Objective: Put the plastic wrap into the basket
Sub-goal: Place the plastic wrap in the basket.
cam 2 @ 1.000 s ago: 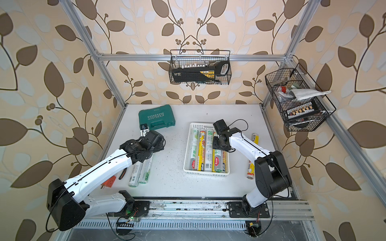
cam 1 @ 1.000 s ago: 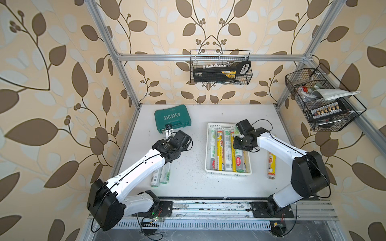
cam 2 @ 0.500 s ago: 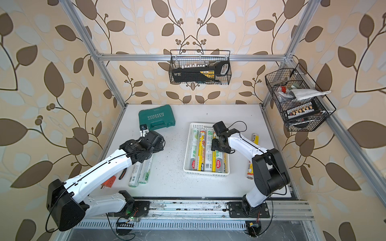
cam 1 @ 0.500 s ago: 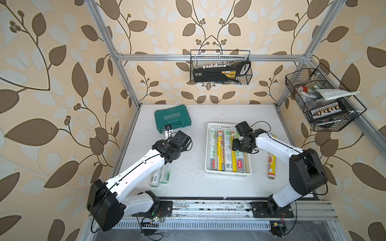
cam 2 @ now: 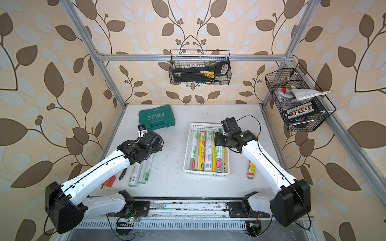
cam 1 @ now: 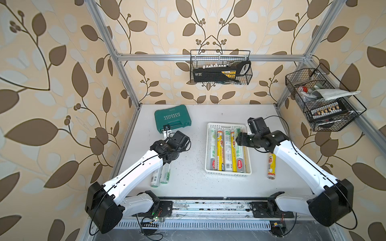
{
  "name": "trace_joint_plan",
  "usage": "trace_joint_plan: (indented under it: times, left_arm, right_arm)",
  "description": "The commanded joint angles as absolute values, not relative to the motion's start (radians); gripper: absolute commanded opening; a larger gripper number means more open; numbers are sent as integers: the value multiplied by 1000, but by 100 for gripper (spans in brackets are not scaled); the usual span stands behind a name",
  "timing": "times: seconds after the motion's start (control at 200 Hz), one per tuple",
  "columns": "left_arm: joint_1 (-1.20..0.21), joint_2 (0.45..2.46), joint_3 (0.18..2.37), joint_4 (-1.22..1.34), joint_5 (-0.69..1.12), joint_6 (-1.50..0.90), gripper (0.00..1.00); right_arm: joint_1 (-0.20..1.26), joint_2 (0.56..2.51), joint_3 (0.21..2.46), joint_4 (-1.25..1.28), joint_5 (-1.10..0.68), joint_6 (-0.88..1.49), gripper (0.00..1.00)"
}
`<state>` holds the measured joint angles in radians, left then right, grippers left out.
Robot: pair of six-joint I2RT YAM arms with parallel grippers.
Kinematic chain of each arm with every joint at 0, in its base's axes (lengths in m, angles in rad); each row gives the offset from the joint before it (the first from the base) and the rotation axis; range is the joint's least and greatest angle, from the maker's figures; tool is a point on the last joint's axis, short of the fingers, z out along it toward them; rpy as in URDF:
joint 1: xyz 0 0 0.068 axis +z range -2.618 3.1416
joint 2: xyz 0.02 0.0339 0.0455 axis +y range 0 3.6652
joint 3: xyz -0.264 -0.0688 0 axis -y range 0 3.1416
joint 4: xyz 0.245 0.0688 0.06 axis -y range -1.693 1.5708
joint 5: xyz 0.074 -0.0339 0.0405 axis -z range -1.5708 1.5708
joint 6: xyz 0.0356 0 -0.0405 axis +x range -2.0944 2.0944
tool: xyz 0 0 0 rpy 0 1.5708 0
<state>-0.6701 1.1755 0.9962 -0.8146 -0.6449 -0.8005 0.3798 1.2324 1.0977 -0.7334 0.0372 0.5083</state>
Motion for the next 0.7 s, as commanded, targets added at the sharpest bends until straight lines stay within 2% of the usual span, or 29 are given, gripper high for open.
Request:
trace_joint_plan:
  times: [0.0, 0.215, 0.695]
  left_arm:
    - [-643, 1144, 994, -827, -627, -789, 99]
    - [-591, 1147, 965, -818, -557, -770, 99]
    - [-468, 1242, 871, -738, -319, -727, 99]
  right_arm:
    - [387, 1153, 1020, -694, -3, 480, 73]
    - [387, 1055, 907, -680, 23, 456, 75]
    - [385, 990, 848, -745, 52, 426, 76]
